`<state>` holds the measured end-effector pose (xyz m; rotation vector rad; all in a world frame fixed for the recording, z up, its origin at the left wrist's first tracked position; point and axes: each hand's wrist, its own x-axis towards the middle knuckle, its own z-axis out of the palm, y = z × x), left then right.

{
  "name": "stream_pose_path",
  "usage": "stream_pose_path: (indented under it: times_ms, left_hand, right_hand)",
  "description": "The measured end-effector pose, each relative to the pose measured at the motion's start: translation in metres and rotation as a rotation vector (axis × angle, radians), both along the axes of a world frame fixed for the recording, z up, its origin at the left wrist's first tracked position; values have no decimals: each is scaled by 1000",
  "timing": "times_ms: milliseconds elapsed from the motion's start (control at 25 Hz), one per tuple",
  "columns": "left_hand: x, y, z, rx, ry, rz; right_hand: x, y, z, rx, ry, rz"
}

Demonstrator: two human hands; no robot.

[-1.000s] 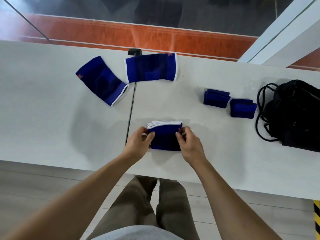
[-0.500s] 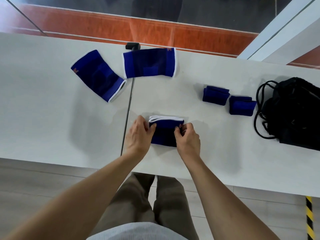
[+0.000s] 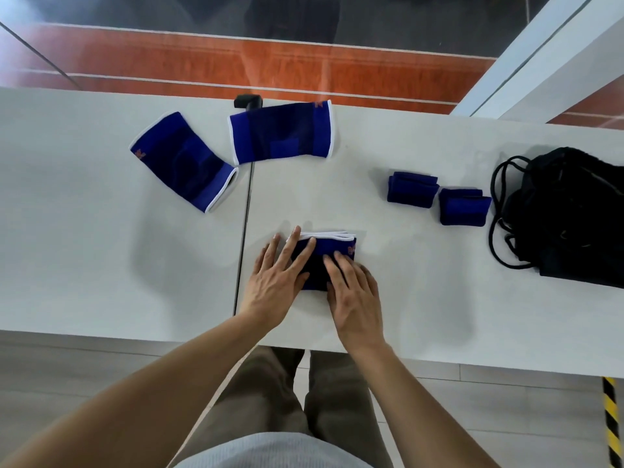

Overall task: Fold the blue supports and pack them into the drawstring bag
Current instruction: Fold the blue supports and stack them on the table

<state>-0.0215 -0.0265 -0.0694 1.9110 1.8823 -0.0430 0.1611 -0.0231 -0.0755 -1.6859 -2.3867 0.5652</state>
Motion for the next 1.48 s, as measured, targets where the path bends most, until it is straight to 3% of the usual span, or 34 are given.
stream_pose_path:
  times_ms: [560, 840, 1000, 1240, 1480]
  left_hand:
    - [19, 133, 0, -37, -27, -9]
    - [9, 160, 9, 168, -131, 90]
    - [-9, 188, 4, 51, -69, 116]
    - [-33, 135, 2, 78, 78, 159]
    - [-34, 53, 15, -17, 78, 218]
  right_hand:
    - [-8, 120, 10, -65, -149, -115]
    - [-10, 123, 9, -40, -160, -136]
    - [-6, 124, 11, -23, -200, -116]
    - [-4, 116, 16, -26, -272, -119]
    - [-6, 114, 24, -103, -350, -119]
